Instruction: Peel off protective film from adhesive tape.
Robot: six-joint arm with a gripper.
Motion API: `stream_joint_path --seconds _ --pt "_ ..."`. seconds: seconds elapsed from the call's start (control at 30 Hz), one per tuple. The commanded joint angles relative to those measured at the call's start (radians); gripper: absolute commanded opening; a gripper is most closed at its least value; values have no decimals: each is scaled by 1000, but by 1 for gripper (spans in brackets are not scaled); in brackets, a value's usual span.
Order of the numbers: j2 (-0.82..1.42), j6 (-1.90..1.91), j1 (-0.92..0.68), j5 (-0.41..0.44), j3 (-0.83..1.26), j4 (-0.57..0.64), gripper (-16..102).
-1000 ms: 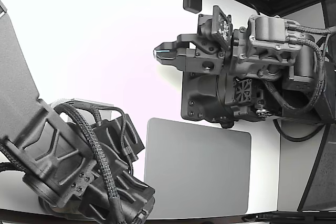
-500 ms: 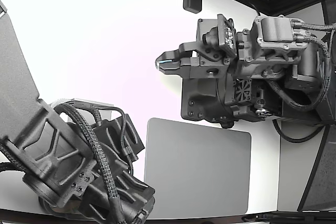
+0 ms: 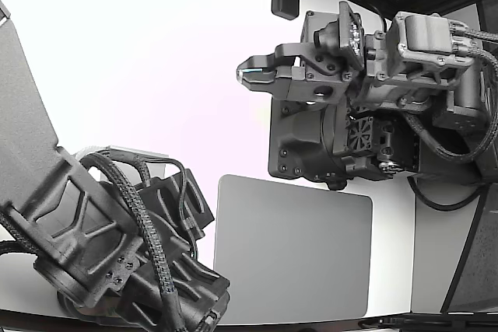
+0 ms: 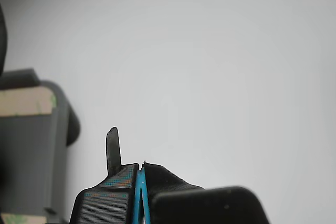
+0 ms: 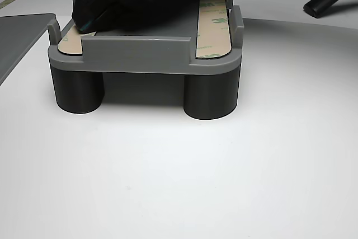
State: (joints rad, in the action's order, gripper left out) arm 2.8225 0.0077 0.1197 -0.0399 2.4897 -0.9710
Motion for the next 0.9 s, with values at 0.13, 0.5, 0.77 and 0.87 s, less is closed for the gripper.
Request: stream_joint_path --seconds 0.13,0.5,0.77,0.87 --pt "-40 -430 11 -18 -103 -61 -11" --pt "60 -879 -38 -67 48 -158 -11" --pt "87 -1057 -149 -5 75 -186 -11" --pt "8 -1118 -150 11 48 -190 -11"
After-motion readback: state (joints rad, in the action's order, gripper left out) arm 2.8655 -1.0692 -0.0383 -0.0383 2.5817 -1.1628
